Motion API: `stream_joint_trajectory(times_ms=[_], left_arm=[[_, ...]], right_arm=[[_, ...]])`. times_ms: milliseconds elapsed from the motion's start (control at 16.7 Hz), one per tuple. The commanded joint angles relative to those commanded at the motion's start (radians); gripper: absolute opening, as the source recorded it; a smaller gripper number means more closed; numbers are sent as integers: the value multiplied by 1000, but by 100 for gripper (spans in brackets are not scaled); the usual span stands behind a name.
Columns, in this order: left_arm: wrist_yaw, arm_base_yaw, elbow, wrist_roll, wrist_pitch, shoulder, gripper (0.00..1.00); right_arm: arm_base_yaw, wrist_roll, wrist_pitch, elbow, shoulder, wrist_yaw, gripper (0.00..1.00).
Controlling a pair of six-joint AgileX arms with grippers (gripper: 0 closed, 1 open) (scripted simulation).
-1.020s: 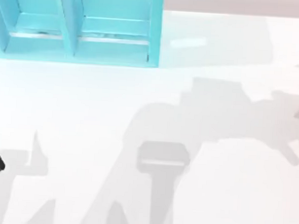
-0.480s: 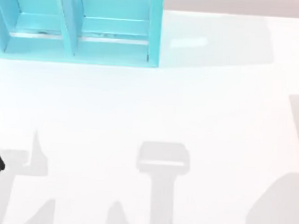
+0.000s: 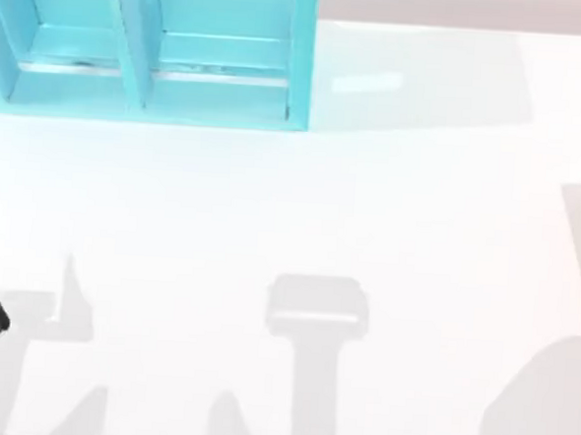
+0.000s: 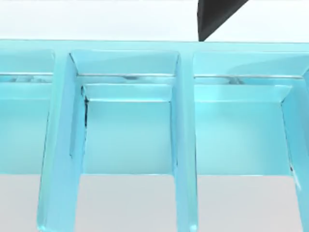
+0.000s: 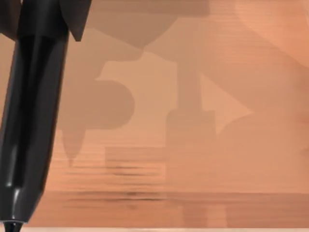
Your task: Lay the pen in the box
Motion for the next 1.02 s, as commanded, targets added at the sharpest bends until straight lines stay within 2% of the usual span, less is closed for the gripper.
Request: stream_joint_trajectory(times_ms=[540, 780, 1020], left_arm=[[0, 0, 0, 0, 0, 0, 100], [0, 0, 0, 0, 0, 0, 100], [0, 0, 0, 0, 0, 0, 100]], right_arm=[[79, 66, 142, -221, -13, 26, 0], [69, 72, 223, -248, -35, 2, 0], [68, 72, 227, -249, -36, 1, 0]])
